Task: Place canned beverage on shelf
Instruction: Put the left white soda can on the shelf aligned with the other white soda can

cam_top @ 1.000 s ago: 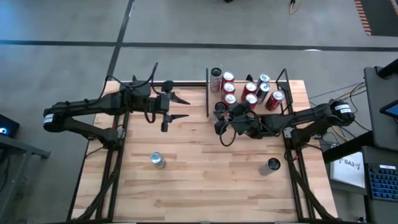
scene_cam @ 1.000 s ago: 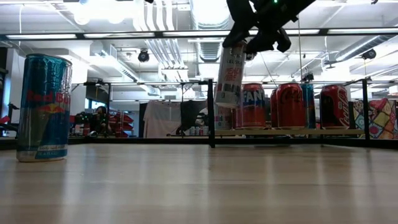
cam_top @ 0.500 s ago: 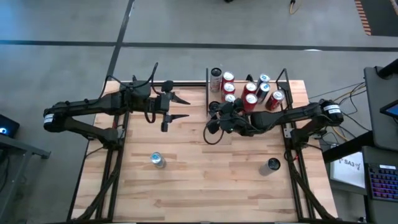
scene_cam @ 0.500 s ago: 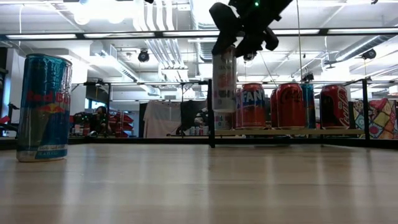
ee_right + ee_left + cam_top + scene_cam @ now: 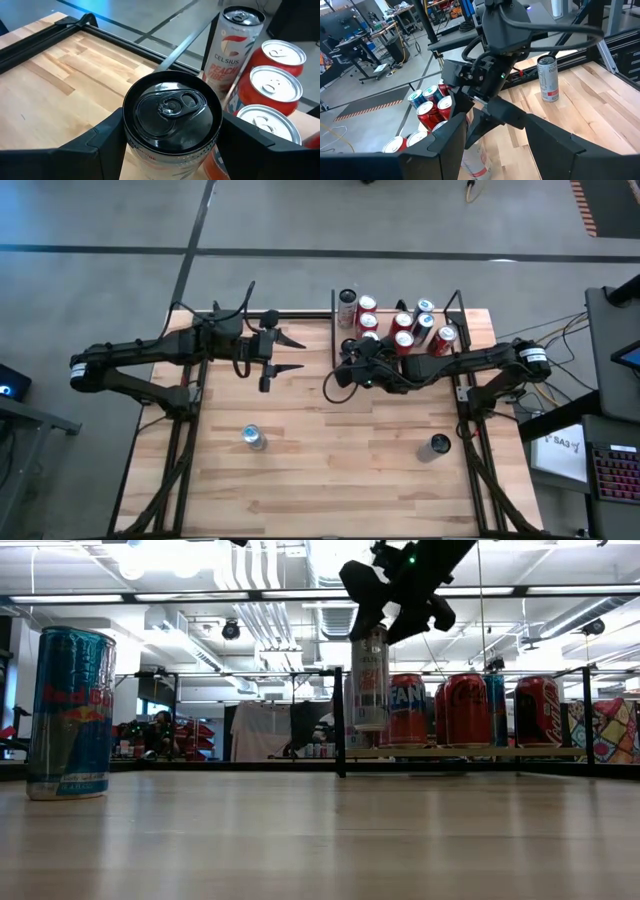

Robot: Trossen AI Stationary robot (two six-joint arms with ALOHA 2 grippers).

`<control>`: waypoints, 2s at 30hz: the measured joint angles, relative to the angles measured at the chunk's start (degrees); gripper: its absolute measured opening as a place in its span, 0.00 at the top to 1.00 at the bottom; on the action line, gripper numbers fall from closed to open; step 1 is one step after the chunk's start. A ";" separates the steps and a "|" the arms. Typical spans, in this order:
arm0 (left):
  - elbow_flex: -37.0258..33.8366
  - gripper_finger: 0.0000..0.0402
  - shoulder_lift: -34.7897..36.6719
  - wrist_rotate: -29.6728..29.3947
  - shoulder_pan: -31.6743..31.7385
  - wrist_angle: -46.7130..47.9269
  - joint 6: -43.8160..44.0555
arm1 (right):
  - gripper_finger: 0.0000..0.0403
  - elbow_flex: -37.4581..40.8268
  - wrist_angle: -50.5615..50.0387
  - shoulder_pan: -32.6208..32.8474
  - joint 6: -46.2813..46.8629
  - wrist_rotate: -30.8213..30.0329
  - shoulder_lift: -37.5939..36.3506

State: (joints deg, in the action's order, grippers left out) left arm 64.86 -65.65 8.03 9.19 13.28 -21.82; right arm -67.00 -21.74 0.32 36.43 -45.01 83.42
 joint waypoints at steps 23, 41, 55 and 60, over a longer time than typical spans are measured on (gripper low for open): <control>-0.07 0.53 0.02 0.00 0.00 0.02 0.02 | 0.39 0.26 1.45 -0.99 1.15 -5.06 3.06; -0.13 0.53 0.02 0.00 0.02 0.07 0.04 | 0.39 0.21 3.54 -2.54 2.00 -5.42 6.27; -0.13 0.53 0.02 0.00 0.02 0.07 0.04 | 0.39 0.21 4.30 -3.54 1.57 -6.05 6.38; -0.17 0.53 0.02 0.00 0.00 0.04 0.04 | 0.39 0.25 4.48 -3.96 1.63 -6.14 6.38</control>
State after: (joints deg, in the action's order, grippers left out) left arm 64.69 -65.63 8.03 9.19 13.32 -21.78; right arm -66.75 -17.26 -3.65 38.06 -51.15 89.80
